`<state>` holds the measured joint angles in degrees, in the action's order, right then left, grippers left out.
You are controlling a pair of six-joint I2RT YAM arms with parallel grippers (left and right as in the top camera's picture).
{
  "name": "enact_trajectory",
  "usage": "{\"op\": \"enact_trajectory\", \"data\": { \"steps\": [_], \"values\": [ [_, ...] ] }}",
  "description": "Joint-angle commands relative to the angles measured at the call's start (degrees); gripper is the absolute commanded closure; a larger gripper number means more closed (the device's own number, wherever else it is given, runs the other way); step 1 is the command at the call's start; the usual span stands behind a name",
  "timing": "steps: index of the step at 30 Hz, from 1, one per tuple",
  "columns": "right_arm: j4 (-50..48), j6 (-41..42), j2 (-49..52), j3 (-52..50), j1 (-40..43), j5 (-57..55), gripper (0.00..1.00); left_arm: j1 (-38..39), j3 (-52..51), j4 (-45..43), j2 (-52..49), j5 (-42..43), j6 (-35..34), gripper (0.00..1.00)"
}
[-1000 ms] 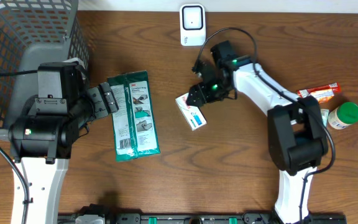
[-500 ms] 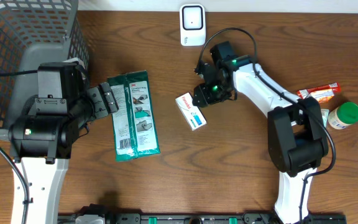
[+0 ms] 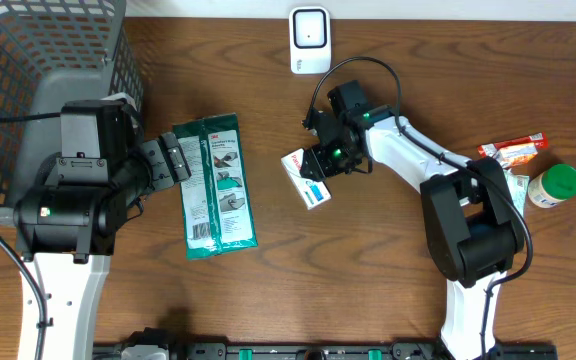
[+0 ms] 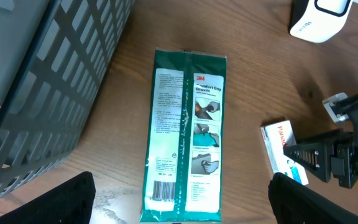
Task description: Scan the item barcode
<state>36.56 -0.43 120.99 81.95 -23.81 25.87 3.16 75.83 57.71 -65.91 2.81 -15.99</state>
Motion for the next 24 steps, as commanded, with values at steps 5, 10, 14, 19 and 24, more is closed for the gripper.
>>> {"op": "enact_trajectory", "data": {
  "steps": [5,10,14,19,24],
  "values": [
    [-0.37,0.35,-0.87,-0.85,-1.38,2.80,0.57,-0.07,0.50,0.11,0.00,-0.50,1.14,0.10],
    [-0.42,0.37,-0.87,-0.79,-1.42,3.15,0.82,-0.09,0.52,0.11,0.00,-0.50,1.14,0.10],
    [-0.33,0.39,-1.70,-0.02,-1.42,3.15,0.86,-0.09,0.50,0.11,0.00,-0.50,1.14,0.10],
    [1.88,0.31,-5.14,0.20,-1.97,1.84,0.94,-0.07,0.50,0.11,0.00,-0.52,1.14,0.10],
    [3.32,-0.50,-6.88,0.20,-5.20,-6.75,0.98,-0.09,0.50,0.11,0.00,-0.50,1.14,0.10]
  ]
}}
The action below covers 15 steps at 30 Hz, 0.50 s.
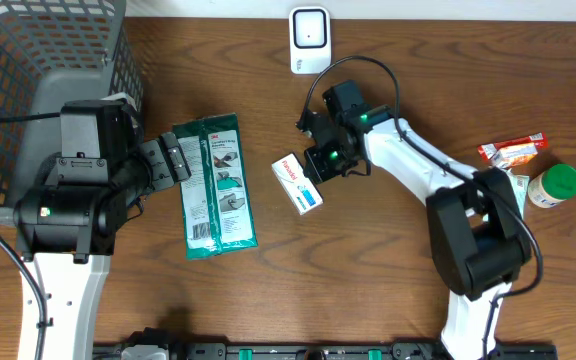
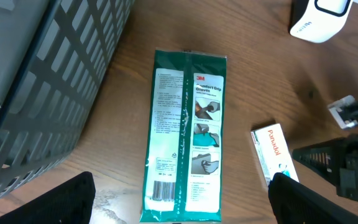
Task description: Scan the item barcode
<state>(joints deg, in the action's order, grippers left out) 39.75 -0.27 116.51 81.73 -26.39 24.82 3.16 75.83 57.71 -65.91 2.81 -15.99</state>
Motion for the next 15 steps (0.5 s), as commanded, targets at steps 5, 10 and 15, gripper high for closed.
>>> {"op": "enact_trajectory", "data": {
  "steps": [5,10,15],
  "values": [
    [0.11,2.56,-2.40,0.42,-4.46,-16.98,0.94,-0.09,0.50,0.11,0.00,-0.52,1.14,0.10],
    [-1.46,1.18,-2.40,0.44,-3.96,-7.13,0.01,-0.07,0.52,0.11,0.00,-0.50,1.14,0.10],
    [-1.11,5.88,-2.62,1.84,-0.79,-1.38,0.17,-0.07,0.50,0.11,0.00,-0.50,1.14,0.10]
  ]
}}
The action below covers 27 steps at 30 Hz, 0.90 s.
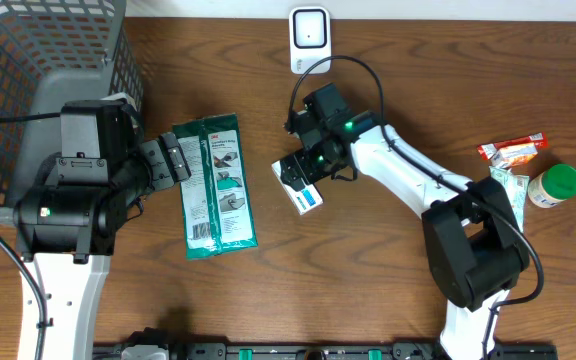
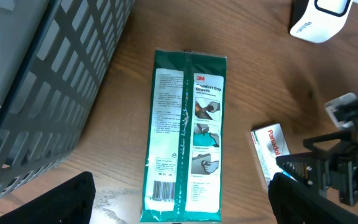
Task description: Scan the item barcode
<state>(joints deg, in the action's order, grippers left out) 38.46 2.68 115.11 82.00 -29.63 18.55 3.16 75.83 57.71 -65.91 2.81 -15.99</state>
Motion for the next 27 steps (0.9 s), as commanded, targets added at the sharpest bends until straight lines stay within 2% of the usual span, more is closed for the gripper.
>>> {"op": "enact_trajectory", "data": {
  "steps": [1,8,22,27],
  "values": [
    [0.48,2.86,-1.22,1.57,2.95,5.81,0.19,-0.09,0.50,0.11,0.00,-0.50,1.14,0.10],
    [5.99,-3.65,-1.05,1.42,2.89,6.82,0.22,-0.07,0.50,0.11,0.00,-0.50,1.14,0.10],
    [6.23,-5.14,-0.87,-4.68,-0.61,3.96,0.25,-0.07,0.50,0.11,0.00,-0.50,1.14,0.10],
    [6.14,-5.05,-0.87,-5.79,-2.93,-0.24,0.34,-0.09,0.50,0.11,0.00,-0.52,1.14,0.10]
  ]
}}
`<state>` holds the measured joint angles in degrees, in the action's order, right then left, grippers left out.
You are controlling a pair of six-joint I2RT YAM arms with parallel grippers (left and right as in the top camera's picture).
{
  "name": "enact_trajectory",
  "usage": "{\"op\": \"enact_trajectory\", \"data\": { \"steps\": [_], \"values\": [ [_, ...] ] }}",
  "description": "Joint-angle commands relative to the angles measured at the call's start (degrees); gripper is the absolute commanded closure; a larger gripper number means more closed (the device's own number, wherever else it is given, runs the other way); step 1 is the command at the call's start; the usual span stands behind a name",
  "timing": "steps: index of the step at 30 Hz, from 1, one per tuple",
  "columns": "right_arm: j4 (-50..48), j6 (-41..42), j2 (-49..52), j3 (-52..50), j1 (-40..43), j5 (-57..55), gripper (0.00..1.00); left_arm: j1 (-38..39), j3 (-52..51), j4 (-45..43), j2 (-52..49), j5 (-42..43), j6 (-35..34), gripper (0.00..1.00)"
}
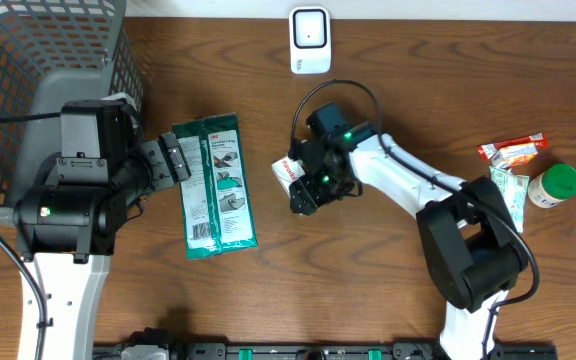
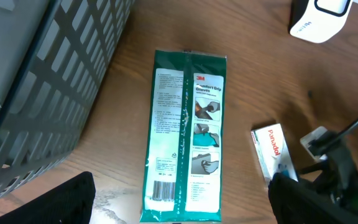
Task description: Scan the item barcode
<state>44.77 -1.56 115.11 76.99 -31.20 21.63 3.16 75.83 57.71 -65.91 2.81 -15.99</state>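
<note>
A white Panadol box (image 1: 285,168) (image 2: 271,151) lies flat on the table's middle. My right gripper (image 1: 308,188) hangs over its near end and hides that part; its jaws cannot be made out. The white scanner (image 1: 309,40) (image 2: 319,17) stands at the back edge. A green 3M glove pack (image 1: 214,186) (image 2: 186,137) lies to the left, its barcode at the near end. My left gripper (image 1: 175,160) (image 2: 179,219) is open, with its fingers (image 2: 48,200) wide on either side of the pack's near end, above it.
A dark wire basket (image 1: 38,60) (image 2: 36,81) fills the back left corner. At the right edge lie a red snack packet (image 1: 513,149), a small green packet (image 1: 515,190) and a bottle with a green lid (image 1: 554,185).
My right gripper has moved from the box's top right to over its near end, covering more of it. The box, the green pack and my left arm are where they were.
The Panadol box first lay right of centre at my right gripper's tip. By 1.4 s ago it lay further left, turned a little, apart from the fingers. It has stayed there since, while my right gripper came over it and now covers its near end. My left gripper stayed open over the pack.
</note>
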Motion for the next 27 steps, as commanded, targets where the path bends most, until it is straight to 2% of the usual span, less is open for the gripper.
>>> {"op": "enact_trajectory", "data": {
  "steps": [1,6,12,18,27],
  "values": [
    [-0.20,-0.72,-0.87,-0.83,-1.64,-4.28,0.36,-0.07,0.50,0.11,0.00,-0.50,1.14,0.10],
    [-1.46,-0.61,-0.90,-0.02,-2.12,-6.60,0.38,-0.07,0.50,0.11,0.00,-0.50,1.14,0.10],
    [-1.70,0.81,-1.01,2.03,-1.49,-6.80,0.32,-0.07,0.52,0.11,0.00,-0.50,1.14,0.10],
    [-2.54,2.23,-0.44,1.95,-1.18,-6.78,0.32,-0.07,0.50,0.11,0.00,-0.50,1.14,0.10],
    [-4.81,3.26,1.60,1.92,-2.29,-6.78,0.40,-0.09,0.52,0.11,0.00,-0.50,1.14,0.10]
  ]
}}
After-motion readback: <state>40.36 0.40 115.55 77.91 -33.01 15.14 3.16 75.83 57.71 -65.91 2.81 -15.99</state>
